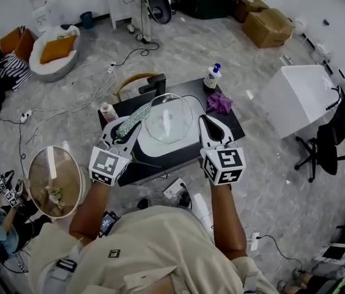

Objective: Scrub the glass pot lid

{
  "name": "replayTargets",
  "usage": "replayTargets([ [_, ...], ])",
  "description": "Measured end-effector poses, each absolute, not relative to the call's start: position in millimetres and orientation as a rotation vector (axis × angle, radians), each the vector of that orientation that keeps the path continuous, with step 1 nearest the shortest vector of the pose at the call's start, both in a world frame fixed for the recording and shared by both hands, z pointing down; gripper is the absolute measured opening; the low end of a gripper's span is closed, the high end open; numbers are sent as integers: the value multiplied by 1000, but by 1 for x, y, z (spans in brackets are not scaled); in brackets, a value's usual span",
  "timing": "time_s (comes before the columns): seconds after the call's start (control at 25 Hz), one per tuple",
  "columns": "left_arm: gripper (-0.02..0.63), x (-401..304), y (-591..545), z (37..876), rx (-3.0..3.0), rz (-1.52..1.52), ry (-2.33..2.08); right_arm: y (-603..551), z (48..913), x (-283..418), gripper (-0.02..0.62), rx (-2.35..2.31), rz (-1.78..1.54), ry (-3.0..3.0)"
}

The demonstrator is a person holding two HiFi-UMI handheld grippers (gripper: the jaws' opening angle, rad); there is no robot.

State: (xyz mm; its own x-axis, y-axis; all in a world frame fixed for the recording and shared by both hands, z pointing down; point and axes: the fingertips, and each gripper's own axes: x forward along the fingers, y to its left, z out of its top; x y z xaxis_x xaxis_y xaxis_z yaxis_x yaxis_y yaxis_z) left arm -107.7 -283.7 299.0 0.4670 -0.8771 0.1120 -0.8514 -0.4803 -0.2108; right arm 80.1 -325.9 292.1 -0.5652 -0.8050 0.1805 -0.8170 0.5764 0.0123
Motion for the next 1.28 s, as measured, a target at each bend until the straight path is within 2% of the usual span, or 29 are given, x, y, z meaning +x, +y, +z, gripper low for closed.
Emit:
replayTargets([
  [0.76,91,-81,-294,313,-2274,-480,2022,-406,315,103,26,923,190,-2835],
  [1.28,91,-80,-335,386,-2307,-590,2134,-415,380,154,26,987,311,-2728],
])
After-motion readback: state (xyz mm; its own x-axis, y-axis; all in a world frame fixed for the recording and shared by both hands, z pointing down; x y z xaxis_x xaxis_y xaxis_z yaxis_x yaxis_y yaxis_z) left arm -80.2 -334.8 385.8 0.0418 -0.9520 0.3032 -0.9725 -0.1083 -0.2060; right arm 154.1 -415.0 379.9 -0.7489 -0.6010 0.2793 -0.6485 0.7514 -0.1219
